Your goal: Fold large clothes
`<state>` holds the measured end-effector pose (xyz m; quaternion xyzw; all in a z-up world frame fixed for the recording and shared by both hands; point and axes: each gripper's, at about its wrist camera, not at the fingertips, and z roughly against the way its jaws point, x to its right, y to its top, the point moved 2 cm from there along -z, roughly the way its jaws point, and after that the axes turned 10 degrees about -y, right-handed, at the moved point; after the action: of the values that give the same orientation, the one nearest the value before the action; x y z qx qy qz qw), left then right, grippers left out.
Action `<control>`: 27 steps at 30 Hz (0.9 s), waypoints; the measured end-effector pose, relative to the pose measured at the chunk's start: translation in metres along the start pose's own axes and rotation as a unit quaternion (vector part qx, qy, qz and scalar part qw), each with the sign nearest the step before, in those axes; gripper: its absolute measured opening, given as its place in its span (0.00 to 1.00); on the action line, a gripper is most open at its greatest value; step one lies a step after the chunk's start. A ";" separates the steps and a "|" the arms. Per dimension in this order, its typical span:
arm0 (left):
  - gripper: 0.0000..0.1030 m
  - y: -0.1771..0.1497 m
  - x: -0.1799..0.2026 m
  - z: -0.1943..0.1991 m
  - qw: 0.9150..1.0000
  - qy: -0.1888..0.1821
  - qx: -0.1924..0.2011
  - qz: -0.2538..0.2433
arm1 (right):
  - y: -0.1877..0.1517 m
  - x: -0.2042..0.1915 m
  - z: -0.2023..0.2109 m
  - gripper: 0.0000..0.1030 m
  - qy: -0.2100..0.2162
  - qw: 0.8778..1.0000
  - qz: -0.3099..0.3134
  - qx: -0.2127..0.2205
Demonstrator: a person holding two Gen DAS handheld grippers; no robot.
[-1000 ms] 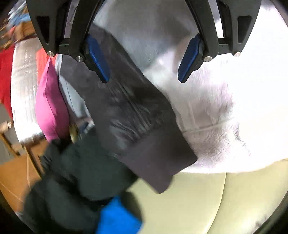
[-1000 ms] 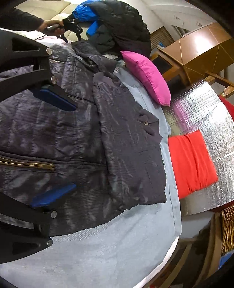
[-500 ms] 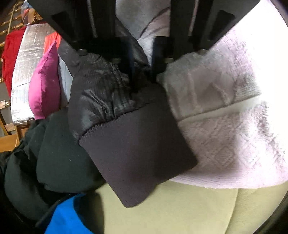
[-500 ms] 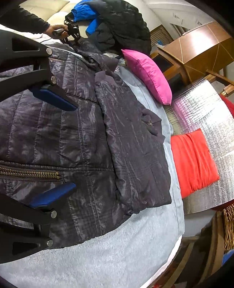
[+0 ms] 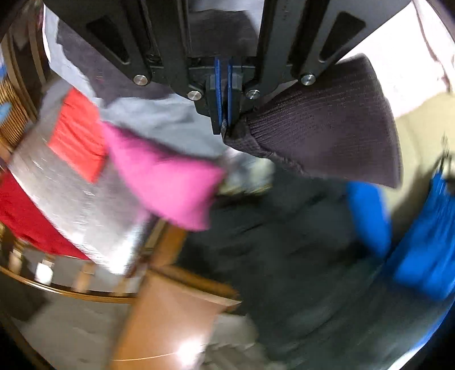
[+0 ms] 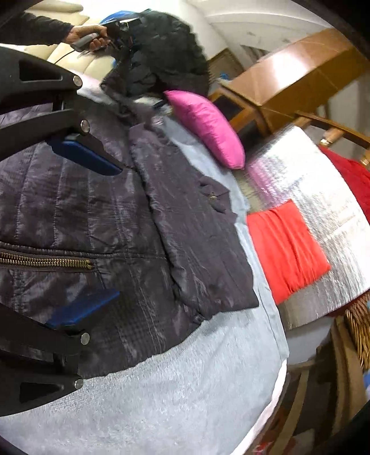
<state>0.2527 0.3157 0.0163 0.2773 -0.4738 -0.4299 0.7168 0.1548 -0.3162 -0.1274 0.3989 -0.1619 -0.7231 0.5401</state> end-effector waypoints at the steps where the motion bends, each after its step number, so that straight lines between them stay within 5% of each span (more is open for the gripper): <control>1: 0.03 0.004 0.025 0.000 1.000 -0.016 0.001 -0.017 | 0.001 0.003 0.002 0.82 0.006 1.000 -0.008 0.006; 8: 0.03 -0.032 0.219 -0.024 0.979 -0.128 -0.031 -0.156 | 0.005 0.018 0.019 0.82 0.045 0.997 -0.042 0.044; 11: 0.03 -0.078 0.290 -0.033 0.960 -0.170 -0.062 -0.213 | 0.004 0.028 0.024 0.82 0.063 0.995 -0.060 0.055; 14: 0.08 -0.147 0.341 -0.052 0.932 -0.207 -0.154 -0.254 | 0.006 0.036 0.026 0.82 0.073 0.993 -0.073 0.058; 15: 0.11 -0.163 0.347 -0.064 0.926 -0.206 -0.178 -0.260 | 0.006 0.037 0.026 0.82 0.075 0.993 -0.075 0.058; 17: 0.40 -0.205 0.350 -0.090 0.909 -0.189 -0.255 -0.269 | 0.006 0.039 0.024 0.82 0.082 0.992 -0.077 0.052; 21: 0.44 -0.218 0.313 -0.091 0.917 -0.168 -0.286 -0.222 | 0.004 0.038 0.023 0.84 0.083 0.993 -0.073 0.043; 23: 0.55 -0.208 0.290 -0.080 0.928 -0.155 -0.270 -0.205 | 0.004 0.039 0.024 0.84 0.082 0.993 -0.074 0.046; 27: 0.61 -0.179 0.226 -0.071 0.952 -0.108 -0.221 -0.183 | 0.007 0.040 0.020 0.84 0.099 0.989 -0.107 0.028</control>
<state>0.2957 0.0310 -0.0559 0.1461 -0.3826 -0.6747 0.6140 0.1401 -0.3590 -0.1263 0.4987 -0.0847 -0.7287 0.4617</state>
